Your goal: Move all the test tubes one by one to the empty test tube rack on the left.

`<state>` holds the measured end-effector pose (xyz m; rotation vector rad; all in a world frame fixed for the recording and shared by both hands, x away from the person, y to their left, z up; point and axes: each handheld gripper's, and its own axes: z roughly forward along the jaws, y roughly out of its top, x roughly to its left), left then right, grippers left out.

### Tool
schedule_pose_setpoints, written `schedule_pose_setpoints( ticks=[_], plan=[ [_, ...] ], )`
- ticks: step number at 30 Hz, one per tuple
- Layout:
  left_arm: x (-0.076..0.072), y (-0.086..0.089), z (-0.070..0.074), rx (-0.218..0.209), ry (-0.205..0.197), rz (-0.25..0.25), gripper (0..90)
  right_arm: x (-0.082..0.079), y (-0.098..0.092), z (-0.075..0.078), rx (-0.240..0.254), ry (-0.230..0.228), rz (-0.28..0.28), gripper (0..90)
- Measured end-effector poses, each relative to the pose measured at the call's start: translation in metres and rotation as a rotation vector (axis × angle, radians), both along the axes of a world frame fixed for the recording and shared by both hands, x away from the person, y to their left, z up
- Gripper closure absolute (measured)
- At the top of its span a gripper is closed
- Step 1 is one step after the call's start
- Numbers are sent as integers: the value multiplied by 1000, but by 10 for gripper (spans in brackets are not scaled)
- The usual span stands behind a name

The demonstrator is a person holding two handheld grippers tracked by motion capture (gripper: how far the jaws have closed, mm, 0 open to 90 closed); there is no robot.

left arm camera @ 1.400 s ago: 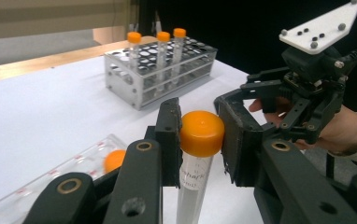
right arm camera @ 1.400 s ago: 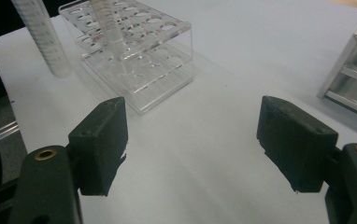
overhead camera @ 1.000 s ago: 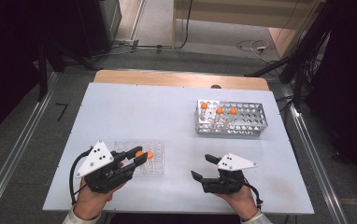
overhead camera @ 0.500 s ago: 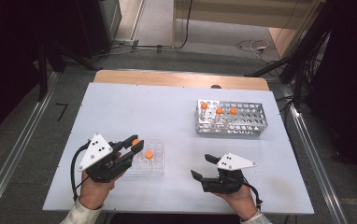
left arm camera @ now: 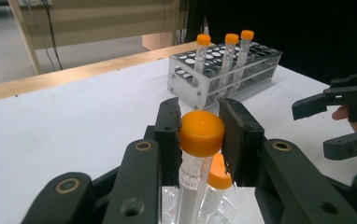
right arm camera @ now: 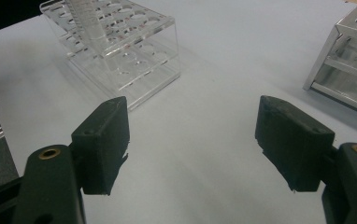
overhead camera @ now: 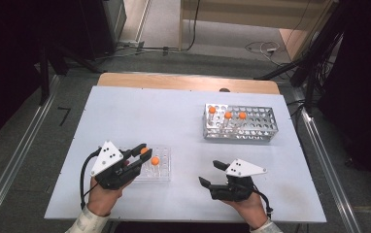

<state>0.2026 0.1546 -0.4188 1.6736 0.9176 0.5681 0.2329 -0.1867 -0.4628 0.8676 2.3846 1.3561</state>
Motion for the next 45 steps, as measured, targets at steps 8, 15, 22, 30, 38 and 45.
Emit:
schedule_pose_setpoints(
  ticks=[8, 15, 22, 30, 38, 45],
  plan=[
    [-1, 1, 0, -19, 6, -8, 652, 1, 0, -1, -1, 4, -3, 247],
    [-1, 3, 1, -37, 6, -12, 621, 2, -3, 0, 5, -2, -24, 248],
    [-1, 3, 1, -49, 18, -3, 528, 7, -10, 2, 11, -16, -66, 250],
    [3, 5, -3, -70, 36, 31, 381, 20, -26, 7, 23, -41, -186, 259],
    [3, 3, -4, -62, 35, 41, 325, 38, -36, 13, 20, -60, -281, 261],
    [3, 3, -3, -64, 31, 38, 320, 63, -48, 14, 0, -80, -370, 280]
  ],
)
